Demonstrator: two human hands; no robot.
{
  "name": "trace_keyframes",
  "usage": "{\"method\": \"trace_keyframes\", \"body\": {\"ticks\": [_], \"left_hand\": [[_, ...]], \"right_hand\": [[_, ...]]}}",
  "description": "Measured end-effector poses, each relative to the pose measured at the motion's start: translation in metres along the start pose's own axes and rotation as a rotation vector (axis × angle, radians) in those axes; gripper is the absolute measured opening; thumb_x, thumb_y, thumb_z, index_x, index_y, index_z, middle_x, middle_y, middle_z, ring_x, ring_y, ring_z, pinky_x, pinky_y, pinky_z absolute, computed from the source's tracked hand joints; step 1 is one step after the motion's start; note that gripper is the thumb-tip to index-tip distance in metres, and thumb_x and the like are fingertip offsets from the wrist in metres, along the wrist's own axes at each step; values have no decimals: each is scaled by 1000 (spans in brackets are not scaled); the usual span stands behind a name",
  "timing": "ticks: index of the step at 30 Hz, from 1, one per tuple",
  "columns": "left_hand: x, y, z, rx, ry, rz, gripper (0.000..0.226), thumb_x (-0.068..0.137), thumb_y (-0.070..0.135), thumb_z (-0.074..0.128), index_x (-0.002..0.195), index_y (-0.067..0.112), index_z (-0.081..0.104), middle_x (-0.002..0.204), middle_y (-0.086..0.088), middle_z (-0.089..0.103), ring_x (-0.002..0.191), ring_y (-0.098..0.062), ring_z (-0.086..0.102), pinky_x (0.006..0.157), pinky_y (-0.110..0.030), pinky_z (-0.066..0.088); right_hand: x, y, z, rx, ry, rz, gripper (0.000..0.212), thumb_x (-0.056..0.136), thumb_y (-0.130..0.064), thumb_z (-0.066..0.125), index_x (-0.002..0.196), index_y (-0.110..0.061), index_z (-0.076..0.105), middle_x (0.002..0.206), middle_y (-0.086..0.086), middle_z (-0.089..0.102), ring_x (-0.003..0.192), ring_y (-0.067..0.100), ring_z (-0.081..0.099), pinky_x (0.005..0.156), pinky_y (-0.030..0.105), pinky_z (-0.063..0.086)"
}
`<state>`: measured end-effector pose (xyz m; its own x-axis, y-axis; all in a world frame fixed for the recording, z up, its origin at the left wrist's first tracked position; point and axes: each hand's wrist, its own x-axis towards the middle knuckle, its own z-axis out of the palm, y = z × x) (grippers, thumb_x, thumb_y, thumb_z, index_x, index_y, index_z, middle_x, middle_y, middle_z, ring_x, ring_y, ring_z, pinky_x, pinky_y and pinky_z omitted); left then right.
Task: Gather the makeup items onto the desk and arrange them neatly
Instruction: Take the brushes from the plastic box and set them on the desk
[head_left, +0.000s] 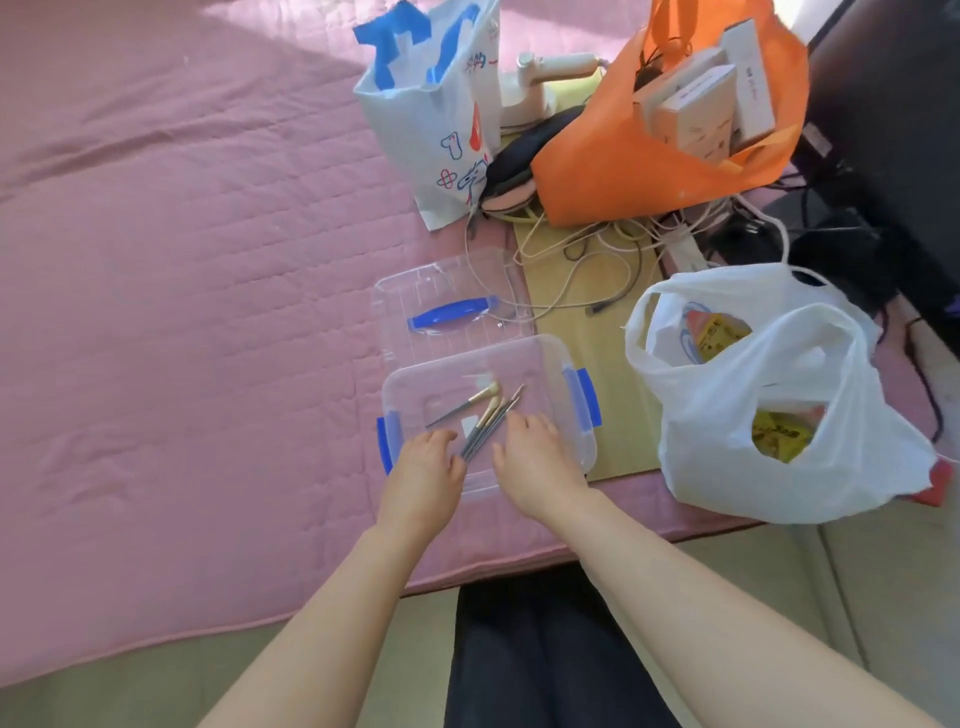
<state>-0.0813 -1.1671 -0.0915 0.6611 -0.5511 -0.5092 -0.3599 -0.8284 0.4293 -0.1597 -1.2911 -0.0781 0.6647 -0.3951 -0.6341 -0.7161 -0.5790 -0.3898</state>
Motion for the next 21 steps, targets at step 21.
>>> {"method": "trace_keyframes", "body": {"ticks": [21], "left_hand": [[151, -47, 109, 337, -9, -37, 29, 89, 11, 45, 117, 12, 51, 117, -7, 57, 111, -31, 47, 82, -37, 40]], "right_hand": [[184, 75, 108, 220, -34, 443, 35, 90, -34, 54, 108, -5, 64, 114, 20, 66, 110, 36, 60, 83, 33, 48]]}}
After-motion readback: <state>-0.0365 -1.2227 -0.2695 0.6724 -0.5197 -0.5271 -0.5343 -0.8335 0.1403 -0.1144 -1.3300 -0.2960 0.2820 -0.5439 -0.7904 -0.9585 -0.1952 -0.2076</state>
